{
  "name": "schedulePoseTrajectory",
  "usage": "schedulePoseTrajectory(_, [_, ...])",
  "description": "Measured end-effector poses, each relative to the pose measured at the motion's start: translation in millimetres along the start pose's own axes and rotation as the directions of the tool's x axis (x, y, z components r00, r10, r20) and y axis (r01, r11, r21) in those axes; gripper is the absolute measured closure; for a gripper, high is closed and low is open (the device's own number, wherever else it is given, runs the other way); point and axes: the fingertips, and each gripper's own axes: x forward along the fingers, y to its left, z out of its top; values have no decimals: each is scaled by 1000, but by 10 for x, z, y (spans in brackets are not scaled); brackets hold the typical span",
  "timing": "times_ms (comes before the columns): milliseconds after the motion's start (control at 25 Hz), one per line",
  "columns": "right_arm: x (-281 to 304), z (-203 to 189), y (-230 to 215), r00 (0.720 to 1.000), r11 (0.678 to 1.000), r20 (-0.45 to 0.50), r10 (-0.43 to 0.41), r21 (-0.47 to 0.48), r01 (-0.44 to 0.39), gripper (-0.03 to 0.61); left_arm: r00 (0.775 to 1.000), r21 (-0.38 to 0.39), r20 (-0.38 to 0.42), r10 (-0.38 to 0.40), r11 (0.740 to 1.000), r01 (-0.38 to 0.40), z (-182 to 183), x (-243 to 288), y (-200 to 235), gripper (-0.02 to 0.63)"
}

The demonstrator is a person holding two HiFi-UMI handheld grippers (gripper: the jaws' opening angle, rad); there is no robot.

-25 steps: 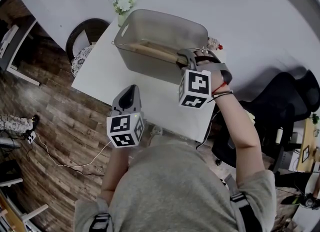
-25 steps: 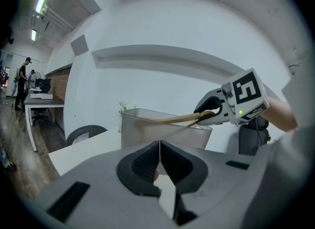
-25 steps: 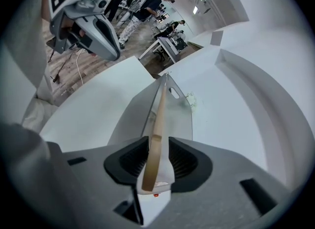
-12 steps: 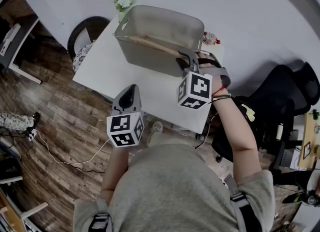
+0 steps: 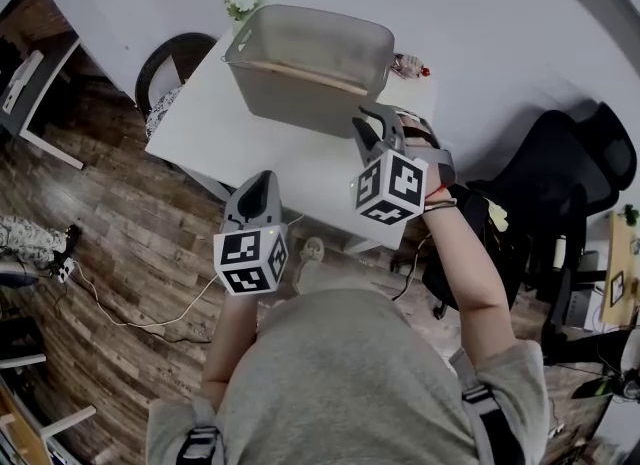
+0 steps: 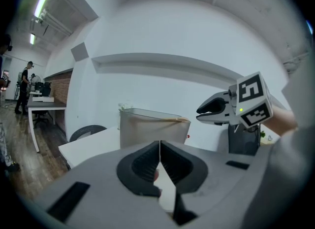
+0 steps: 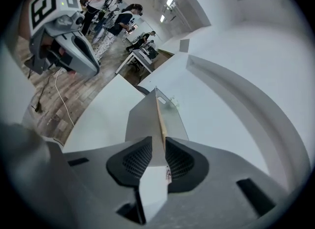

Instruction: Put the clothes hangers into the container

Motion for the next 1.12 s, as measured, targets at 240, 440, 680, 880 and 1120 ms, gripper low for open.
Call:
schedulePoseTrajectory(240, [-323, -116, 373, 999, 988, 34, 35, 151, -40, 522, 1000, 3, 2, -3, 1000, 3, -155, -262, -189, 603])
schedulePoseTrajectory(440, [-617, -208, 651, 996, 952, 72, 47, 300, -67, 563, 1000, 2, 1, -3, 1000, 3, -250, -483, -360, 603])
schedulePoseTrajectory(680, [-956, -283, 915, 989, 853, 144, 31, 511, -101, 575, 1000, 3, 0, -6, 1000, 6, -368, -756, -531, 603])
schedulePoseTrajectory(880, [-1203, -307, 1105, 975, 740, 222, -12, 658, -141, 575, 1000, 4, -2, -12, 1000, 12, -442, -941, -659, 604])
schedulePoseTrajectory(1120, [-1433, -481, 1380, 972, 630, 234, -35, 760, -160, 575, 1000, -5, -2, -11, 1000, 11, -560, -1147, -774, 603])
